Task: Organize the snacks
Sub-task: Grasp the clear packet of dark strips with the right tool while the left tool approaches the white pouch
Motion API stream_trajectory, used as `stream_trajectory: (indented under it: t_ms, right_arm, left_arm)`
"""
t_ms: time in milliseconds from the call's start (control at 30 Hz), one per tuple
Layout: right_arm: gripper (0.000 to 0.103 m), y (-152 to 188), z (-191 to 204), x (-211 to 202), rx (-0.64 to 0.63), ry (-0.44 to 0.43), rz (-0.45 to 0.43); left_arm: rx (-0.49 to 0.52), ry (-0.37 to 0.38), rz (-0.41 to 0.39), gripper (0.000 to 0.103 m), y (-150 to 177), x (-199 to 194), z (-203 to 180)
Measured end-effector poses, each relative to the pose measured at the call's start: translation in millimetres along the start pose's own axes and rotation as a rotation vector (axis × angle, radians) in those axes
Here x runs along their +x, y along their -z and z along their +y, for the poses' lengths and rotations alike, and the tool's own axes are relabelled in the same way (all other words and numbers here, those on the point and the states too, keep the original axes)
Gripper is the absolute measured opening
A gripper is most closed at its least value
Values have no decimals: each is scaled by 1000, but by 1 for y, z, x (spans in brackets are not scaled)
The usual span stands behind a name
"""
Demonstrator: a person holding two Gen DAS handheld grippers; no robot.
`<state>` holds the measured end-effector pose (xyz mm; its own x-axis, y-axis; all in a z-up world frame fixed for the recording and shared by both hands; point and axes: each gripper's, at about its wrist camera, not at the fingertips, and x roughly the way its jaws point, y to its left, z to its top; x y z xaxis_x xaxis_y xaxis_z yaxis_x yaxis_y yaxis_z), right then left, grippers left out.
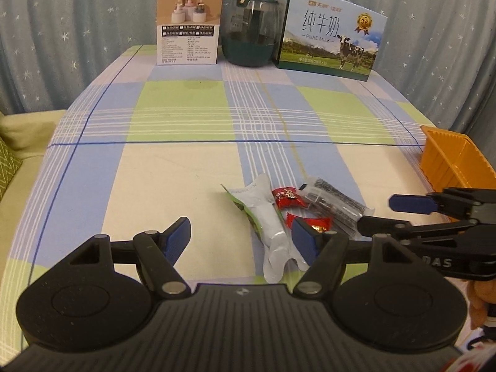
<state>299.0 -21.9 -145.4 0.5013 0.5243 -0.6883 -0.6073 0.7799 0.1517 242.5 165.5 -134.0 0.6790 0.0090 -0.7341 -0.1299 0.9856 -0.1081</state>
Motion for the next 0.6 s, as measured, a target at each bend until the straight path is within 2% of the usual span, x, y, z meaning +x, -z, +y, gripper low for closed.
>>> stream_trajectory:
  t_ms: [267,533,600]
  right_arm:
    - [58,-2,9,34,-78,4,25]
    - [57,-7,12,47,-108,-18,16]
    - [46,-7,14,45,-115,-20,12]
  left_arm:
    - [-29,12,-5,69,-1,4,5]
    - [-25,33,2,69,-1,7,4]
    - [-19,37,1,68,0,8,3]
